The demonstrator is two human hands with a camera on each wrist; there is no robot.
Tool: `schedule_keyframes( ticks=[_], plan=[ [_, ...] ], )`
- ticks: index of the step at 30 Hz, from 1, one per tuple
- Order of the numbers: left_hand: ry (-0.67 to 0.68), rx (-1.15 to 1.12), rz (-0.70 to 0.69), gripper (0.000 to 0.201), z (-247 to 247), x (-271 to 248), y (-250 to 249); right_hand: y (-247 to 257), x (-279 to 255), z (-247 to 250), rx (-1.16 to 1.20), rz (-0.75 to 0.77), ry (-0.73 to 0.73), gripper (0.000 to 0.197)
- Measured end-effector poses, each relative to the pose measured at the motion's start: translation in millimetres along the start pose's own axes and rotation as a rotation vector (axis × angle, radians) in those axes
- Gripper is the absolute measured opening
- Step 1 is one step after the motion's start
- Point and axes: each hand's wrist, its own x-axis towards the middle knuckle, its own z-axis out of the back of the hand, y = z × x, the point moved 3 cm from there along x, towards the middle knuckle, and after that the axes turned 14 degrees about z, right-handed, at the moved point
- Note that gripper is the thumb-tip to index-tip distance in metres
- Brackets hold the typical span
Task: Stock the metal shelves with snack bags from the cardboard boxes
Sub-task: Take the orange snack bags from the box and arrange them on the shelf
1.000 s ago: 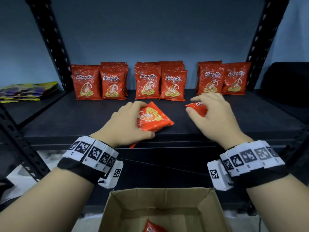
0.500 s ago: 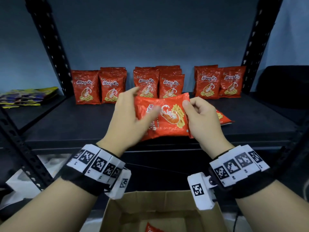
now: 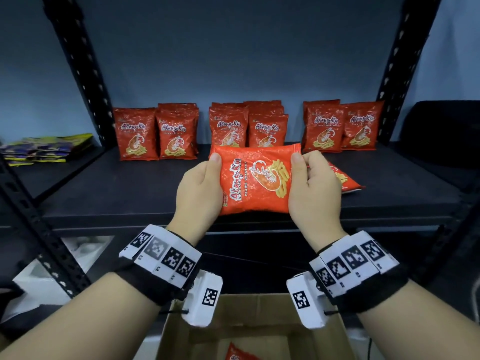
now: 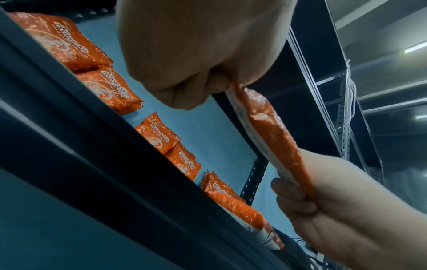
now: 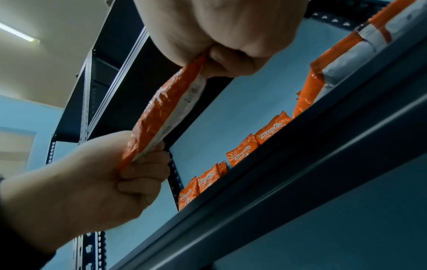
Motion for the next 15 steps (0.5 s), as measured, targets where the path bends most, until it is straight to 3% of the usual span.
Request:
schedule_keyframes(
  ticks=[9, 15],
  plan=[
    [0.031, 0.003, -0.075, 0.061, 7, 5, -2, -9, 1, -3, 0.019, -0.061, 0.028, 0.040],
    [0.060, -0.104, -0.157, 0.039, 22, 25, 1, -19, 8, 1, 0.019, -0.050, 0.178, 0.037]
  ],
)
